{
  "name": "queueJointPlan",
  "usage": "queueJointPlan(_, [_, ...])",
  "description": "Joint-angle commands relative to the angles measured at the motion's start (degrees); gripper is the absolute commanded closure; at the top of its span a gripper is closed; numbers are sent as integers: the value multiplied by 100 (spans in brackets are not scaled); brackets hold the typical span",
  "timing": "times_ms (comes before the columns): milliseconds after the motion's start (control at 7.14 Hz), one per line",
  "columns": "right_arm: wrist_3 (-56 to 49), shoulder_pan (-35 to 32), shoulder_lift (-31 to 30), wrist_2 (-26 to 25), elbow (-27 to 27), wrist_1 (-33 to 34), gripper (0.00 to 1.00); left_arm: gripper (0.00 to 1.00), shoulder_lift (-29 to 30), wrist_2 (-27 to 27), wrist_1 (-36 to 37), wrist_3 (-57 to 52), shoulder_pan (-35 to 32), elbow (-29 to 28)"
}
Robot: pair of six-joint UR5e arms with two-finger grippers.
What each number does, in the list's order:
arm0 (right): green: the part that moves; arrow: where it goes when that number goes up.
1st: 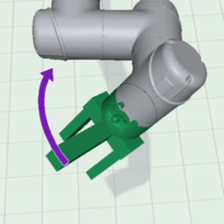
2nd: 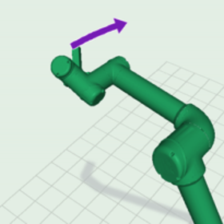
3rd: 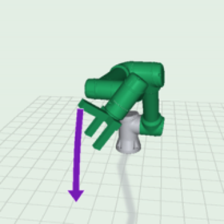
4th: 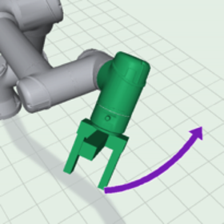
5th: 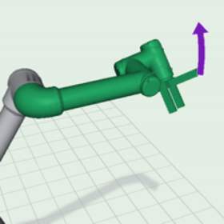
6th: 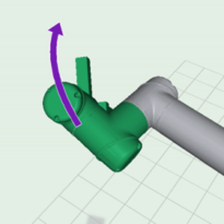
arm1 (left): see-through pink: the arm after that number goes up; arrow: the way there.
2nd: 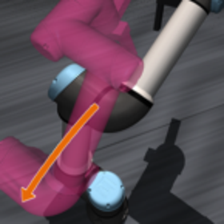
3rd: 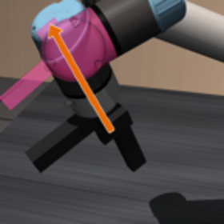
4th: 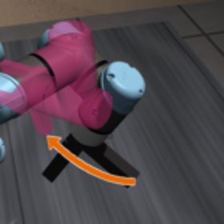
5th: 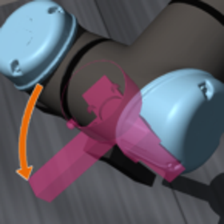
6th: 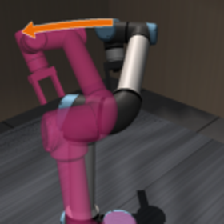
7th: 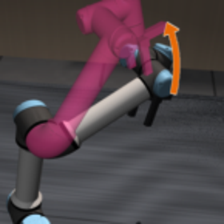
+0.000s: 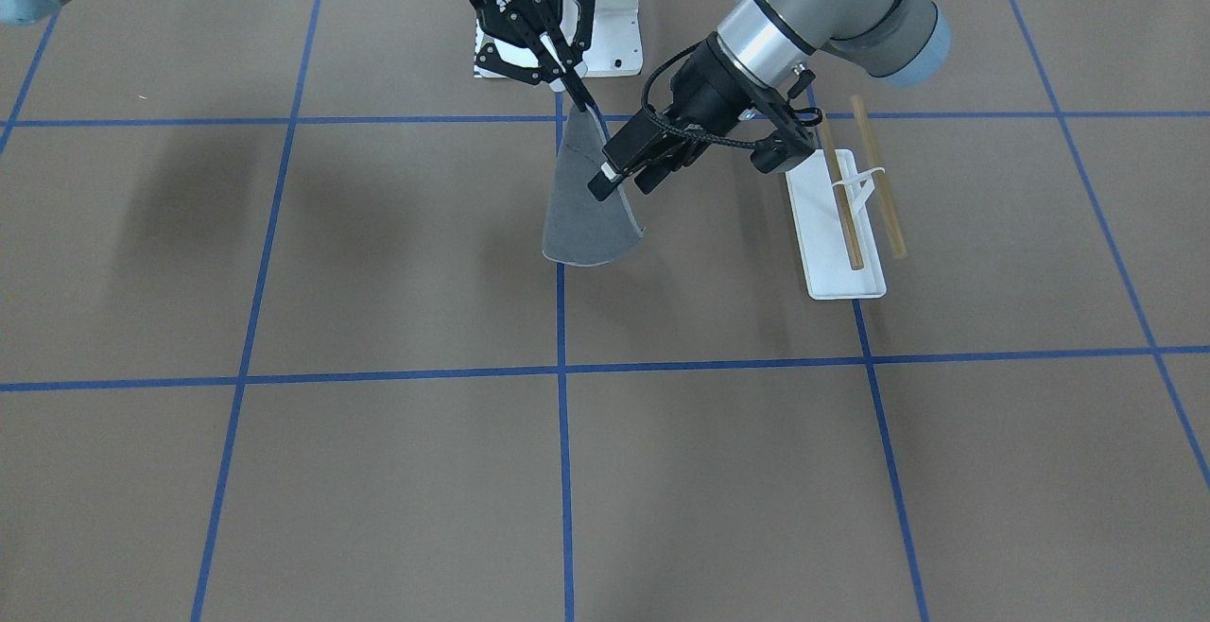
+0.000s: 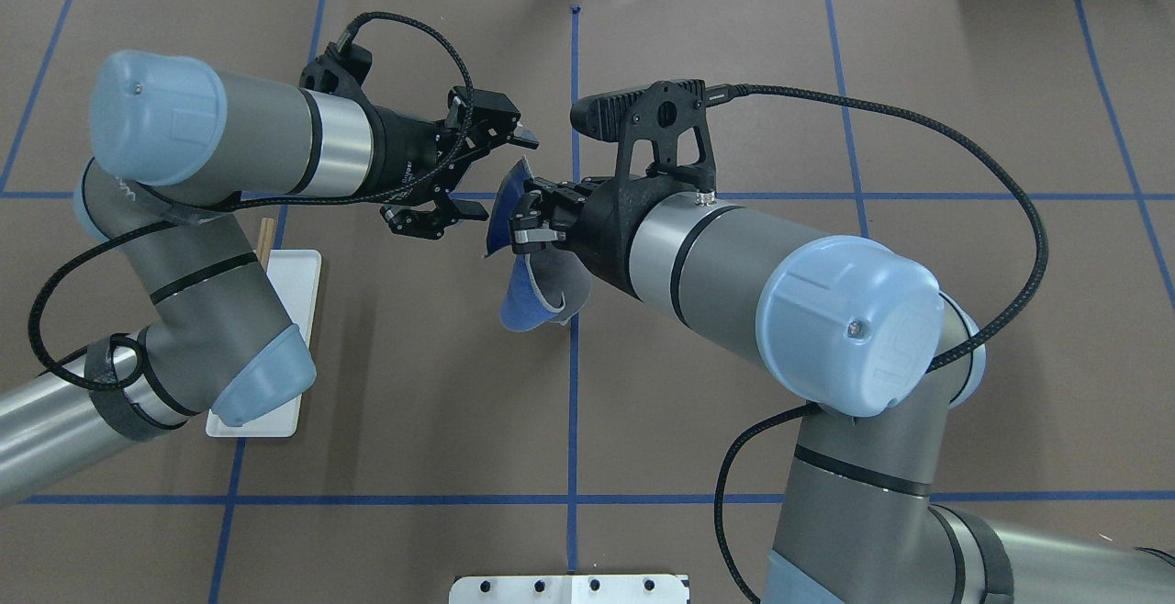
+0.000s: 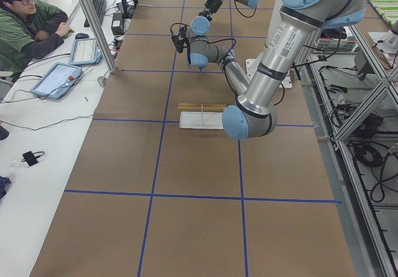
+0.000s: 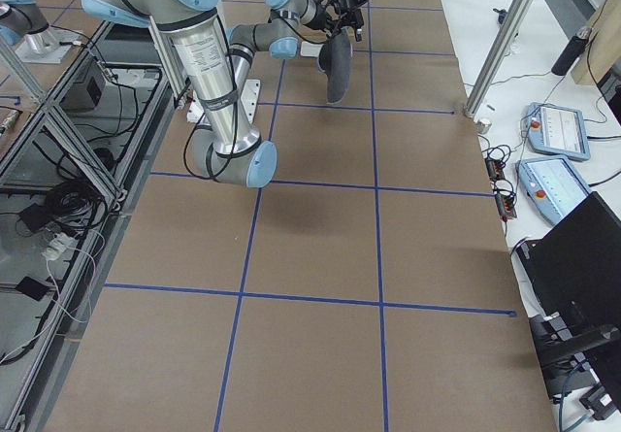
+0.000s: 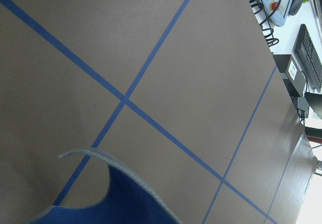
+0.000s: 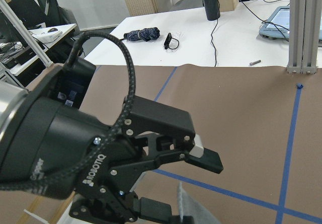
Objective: Hang towel on rack
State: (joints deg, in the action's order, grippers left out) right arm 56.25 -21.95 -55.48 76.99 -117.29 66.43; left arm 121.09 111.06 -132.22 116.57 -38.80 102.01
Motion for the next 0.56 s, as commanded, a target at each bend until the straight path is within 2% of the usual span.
queueJointPlan(0, [0,94,11,-53,-75,98,100,3,-7,-6,3,-21,-4,-6])
queueJointPlan(140, [-9,94,46,-53,-75,107,100,8,-7,-6,3,-3,-4,3])
queueJointPlan(280, [-18,94,46,-53,-75,98,100,22,-7,3,3,-3,4,12])
queueJointPlan(420, [-70,94,46,-62,-66,98,100,25,-33,12,3,-3,4,3])
